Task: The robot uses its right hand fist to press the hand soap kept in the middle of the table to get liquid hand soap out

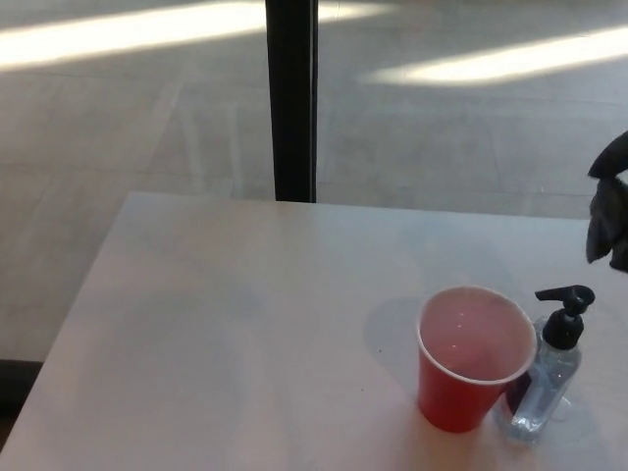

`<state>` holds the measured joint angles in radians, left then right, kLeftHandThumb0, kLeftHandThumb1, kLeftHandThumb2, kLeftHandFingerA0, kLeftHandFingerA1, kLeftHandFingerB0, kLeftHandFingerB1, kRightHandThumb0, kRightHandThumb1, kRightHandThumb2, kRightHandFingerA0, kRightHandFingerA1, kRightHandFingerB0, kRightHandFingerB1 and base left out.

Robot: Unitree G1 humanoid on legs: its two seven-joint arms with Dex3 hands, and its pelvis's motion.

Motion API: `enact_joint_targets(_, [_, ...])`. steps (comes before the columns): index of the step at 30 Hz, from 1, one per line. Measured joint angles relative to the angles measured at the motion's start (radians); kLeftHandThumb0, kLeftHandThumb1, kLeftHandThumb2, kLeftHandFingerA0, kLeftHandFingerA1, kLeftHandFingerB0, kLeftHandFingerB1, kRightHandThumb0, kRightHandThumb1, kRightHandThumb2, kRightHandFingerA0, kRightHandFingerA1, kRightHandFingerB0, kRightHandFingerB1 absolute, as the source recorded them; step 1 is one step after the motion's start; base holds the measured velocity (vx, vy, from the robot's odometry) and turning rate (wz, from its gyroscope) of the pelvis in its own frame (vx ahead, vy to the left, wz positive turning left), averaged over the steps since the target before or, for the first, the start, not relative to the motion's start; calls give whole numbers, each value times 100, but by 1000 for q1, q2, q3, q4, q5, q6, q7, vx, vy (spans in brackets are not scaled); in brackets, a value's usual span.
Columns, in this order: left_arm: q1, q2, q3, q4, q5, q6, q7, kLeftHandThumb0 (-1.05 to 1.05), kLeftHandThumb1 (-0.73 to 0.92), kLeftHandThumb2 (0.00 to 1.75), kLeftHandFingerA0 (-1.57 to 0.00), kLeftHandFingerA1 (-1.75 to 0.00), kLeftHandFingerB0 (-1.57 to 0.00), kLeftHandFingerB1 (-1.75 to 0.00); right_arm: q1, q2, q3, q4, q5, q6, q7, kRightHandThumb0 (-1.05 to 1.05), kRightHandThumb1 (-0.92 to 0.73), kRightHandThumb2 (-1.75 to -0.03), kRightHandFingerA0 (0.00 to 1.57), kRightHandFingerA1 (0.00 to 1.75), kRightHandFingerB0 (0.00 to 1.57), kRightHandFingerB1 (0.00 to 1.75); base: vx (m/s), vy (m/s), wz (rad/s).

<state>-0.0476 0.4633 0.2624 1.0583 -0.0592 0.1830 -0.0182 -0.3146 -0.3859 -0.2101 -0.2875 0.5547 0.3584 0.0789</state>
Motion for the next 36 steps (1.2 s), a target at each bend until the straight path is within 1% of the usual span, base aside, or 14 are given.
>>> enact_joint_targets(4, [1,0,0,0,0,0,0,-28,55,92,-64,-85,-51,-75,-40,-29,-65,1,55,30,-14,-31,-67,-98,99,175,71,125,0,0,0])
enact_joint_targets(7, [1,0,0,0,0,0,0,-28,55,93,-65,-86,-54,-77,-54,-51,-109,3,91,46,-23,-42,-41,-113,137,145,102,119,0,0,0])
enact_joint_targets(13, [3,0,-1,0,0,0,0,-30,53,94,-65,-86,-52,-76,-51,-111,-283,13,159,83,-54,-43,-5,-135,126,160,106,133,0,0,0])
enact_joint_targets(16, [6,0,-1,0,0,0,0,-27,54,93,-63,-84,-51,-74,-24,-128,-380,47,176,92,-63,-56,-19,-126,137,152,115,134,0,0,0])
enact_joint_targets(18, [8,0,-1,-1,0,0,0,-28,54,92,-65,-85,-54,-77,0,-130,-448,86,185,94,-75,-55,-9,-159,137,169,113,148,0,0,0])
enact_joint_targets(21, [8,0,-1,-1,0,0,0,-28,51,96,-66,-84,-51,-74,34,-129,-529,156,187,94,-102,-54,-20,-167,139,175,102,156,0,0,0])
enact_joint_targets(25, [10,0,-1,0,0,0,0,-27,55,93,-64,-84,-51,-75,92,-126,-641,296,186,89,-146,-66,-37,-140,148,166,106,136,0,0,0])
enact_joint_targets(28, [11,0,-1,0,0,0,0,-27,56,92,-63,-84,-51,-75,132,-120,-687,398,179,83,-173,-60,-39,-146,146,160,96,129,0,0,0])
enact_joint_targets(29, [11,0,-1,0,0,0,0,-28,56,92,-62,-83,-50,-74,149,-116,-700,434,176,79,-182,-51,-21,-165,142,168,101,137,0,0,0])
enact_joint_targets(30, [12,0,-1,0,0,0,0,-28,56,93,-63,-83,-51,-74,165,-111,-708,467,172,75,-189,-40,-42,-132,156,154,103,115,0,0,0])
enact_joint_targets(31, [13,0,-1,-1,0,0,0,-28,55,93,-63,-84,-51,-74,181,-105,-715,504,167,69,-197,-51,-31,-154,139,166,95,123,0,0,0])
enact_joint_targets(32, [15,0,-1,-2,0,0,0,-28,54,93,-65,-86,-54,-77,198,-98,-721,542,160,64,-206,-57,-35,-133,117,167,86,117,0,0,0])
enact_joint_targets(34, [18,0,-1,-3,0,0,0,-28,51,97,-65,-83,-52,-75,231,-87,-727,614,150,58,-222,-49,-36,-130,118,166,79,138,0,0,0])
enact_joint_targets(36, [20,0,-1,-3,0,0,0,-28,51,98,-68,-85,-53,-75,263,-81,-726,687,138,55,-233,-48,-36,-124,126,150,84,108,0,0,0])
